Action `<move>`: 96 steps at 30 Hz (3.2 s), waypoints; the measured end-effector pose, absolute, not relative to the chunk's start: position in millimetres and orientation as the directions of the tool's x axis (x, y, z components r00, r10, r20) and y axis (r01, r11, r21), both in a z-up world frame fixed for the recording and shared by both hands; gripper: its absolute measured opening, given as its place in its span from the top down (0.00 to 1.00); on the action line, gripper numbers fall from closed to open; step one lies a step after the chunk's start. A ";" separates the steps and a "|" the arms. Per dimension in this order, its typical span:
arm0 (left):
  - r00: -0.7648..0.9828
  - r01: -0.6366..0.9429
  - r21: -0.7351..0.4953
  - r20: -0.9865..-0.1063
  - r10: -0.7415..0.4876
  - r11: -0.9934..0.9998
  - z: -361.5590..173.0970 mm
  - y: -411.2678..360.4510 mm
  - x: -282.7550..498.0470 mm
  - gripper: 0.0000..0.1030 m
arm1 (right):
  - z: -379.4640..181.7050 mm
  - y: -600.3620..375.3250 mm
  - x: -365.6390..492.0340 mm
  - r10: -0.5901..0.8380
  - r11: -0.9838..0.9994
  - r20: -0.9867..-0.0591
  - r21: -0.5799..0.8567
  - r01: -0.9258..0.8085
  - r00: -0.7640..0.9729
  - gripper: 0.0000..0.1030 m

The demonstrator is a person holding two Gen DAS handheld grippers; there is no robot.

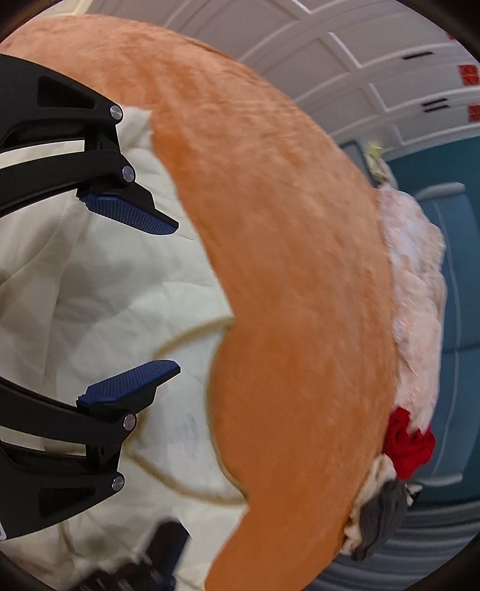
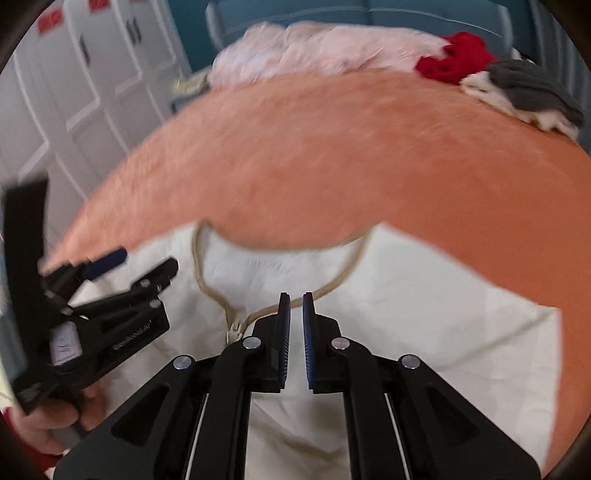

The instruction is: Fold large clothes

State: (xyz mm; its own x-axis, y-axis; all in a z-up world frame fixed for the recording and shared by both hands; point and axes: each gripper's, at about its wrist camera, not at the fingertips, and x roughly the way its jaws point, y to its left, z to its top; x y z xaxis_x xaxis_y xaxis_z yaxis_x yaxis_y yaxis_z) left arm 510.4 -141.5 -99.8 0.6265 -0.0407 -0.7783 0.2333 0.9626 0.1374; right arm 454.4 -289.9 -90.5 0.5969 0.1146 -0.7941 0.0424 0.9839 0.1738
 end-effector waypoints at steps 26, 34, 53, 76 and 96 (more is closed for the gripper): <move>0.671 0.201 0.163 -0.741 -0.014 0.966 -144.6 -141.8 505.0 0.28 | -140.8 -303.9 457.7 0.144 0.951 -0.741 0.287 0.116 0.656 0.99; 0.677 0.185 0.159 -0.736 -0.008 0.970 -145.9 -143.1 509.0 0.25 | -142.2 -302.1 460.5 0.127 0.955 -0.737 0.271 0.119 0.663 1.00; 0.516 0.007 -0.171 -0.843 -0.150 0.985 -79.6 116.5 252.4 0.20 | -70.4 -418.8 23.1 -0.100 0.870 -0.808 0.212 0.445 0.580 0.29; 0.445 -0.014 -0.481 -0.788 -0.425 0.877 -61.8 132.0 140.4 0.93 | -68.8 -400.1 -37.6 0.194 0.735 -0.698 0.569 0.369 0.689 0.95; 0.563 0.210 -0.363 -0.715 -0.415 0.908 97.6 175.3 23.8 0.94 | 75.8 -360.3 -96.1 0.312 0.857 -0.671 0.504 0.105 0.673 0.95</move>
State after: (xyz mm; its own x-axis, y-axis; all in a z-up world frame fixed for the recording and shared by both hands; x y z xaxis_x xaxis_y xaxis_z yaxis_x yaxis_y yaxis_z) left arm 23.8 175.3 97.6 0.5630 -0.4152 -0.7146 0.2095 0.9081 -0.3625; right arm -96.1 -360.3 75.8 0.6726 0.3122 -0.6709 0.1053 0.8571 0.5043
